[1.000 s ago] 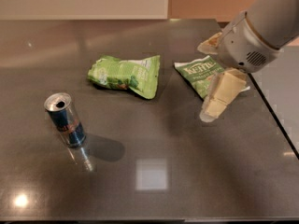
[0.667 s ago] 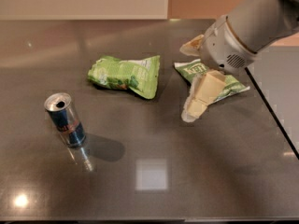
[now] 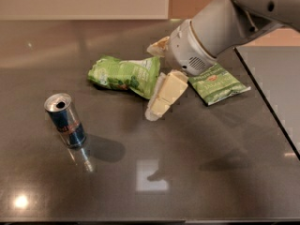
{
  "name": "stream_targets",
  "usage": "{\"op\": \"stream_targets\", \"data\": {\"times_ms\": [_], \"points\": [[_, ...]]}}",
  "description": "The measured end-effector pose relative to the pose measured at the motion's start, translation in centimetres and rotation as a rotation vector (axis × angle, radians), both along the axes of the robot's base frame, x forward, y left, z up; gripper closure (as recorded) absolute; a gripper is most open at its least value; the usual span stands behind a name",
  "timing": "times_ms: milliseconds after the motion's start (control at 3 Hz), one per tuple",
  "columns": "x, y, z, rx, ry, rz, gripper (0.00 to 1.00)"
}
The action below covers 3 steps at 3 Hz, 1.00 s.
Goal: Knock redbull can over
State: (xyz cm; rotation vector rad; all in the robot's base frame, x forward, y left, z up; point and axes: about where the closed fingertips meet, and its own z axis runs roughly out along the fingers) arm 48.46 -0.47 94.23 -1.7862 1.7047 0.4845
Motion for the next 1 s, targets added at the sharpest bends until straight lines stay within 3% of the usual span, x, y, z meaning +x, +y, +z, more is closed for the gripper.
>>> {"op": "stream_targets", "data": {"times_ms": [1000], "points": [[-1.7,10.5,-1.6,0.145,0.0,0.131,0.0]]}}
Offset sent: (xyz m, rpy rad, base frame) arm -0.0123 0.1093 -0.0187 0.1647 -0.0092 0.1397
